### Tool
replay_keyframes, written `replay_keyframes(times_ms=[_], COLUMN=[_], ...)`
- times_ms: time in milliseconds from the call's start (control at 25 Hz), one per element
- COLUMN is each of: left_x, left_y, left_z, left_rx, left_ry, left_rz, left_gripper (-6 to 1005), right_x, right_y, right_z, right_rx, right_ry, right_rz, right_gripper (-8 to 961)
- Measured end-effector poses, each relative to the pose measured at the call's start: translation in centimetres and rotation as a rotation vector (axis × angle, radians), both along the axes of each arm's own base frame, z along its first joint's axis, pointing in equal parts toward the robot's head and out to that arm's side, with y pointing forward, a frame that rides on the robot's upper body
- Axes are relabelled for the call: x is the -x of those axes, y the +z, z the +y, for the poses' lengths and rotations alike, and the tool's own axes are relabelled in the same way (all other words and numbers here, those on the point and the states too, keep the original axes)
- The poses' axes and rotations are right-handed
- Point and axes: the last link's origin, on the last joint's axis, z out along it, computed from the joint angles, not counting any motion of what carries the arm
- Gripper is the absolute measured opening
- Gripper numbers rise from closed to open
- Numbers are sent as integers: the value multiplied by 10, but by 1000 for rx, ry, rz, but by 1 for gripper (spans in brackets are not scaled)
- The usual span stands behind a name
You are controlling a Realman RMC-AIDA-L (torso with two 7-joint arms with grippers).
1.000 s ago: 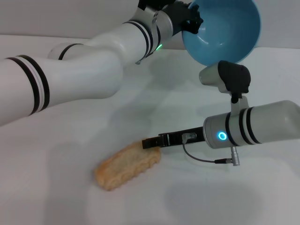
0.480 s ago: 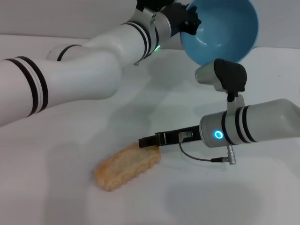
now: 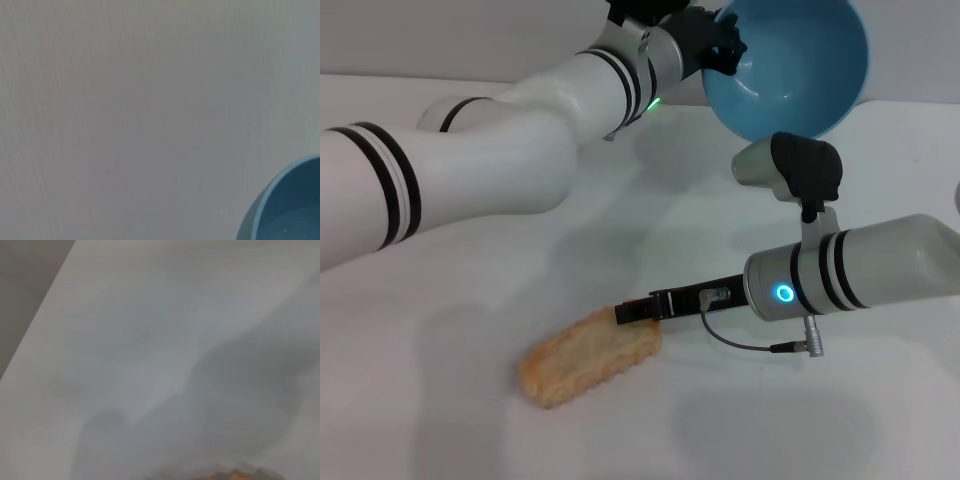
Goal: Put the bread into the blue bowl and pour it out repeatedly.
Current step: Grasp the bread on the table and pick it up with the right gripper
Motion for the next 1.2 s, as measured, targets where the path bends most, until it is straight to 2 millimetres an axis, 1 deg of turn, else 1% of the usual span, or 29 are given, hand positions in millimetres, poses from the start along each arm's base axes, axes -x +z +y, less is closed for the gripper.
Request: replay_keyframes(times_ms=[560, 800, 880, 1200], left_x=[4, 6, 7, 12], left_y=[0, 1, 1, 2], left_z=[-1, -1, -1, -1], left_rx=[0, -2, -2, -5], left_ry=[10, 13, 14, 31], left_rz=[-1, -1, 0, 4], left_gripper=[0, 0, 0, 0], right_x=[0, 1, 3, 11], right_y=[-3, -4, -4, -3], right_z=[-5, -5, -5, -4], right_rx=[20, 13, 8, -4], right_ry=[39, 66, 91, 154], right_rz=[-22, -16, -10, 13], right_gripper=[434, 252, 210, 175])
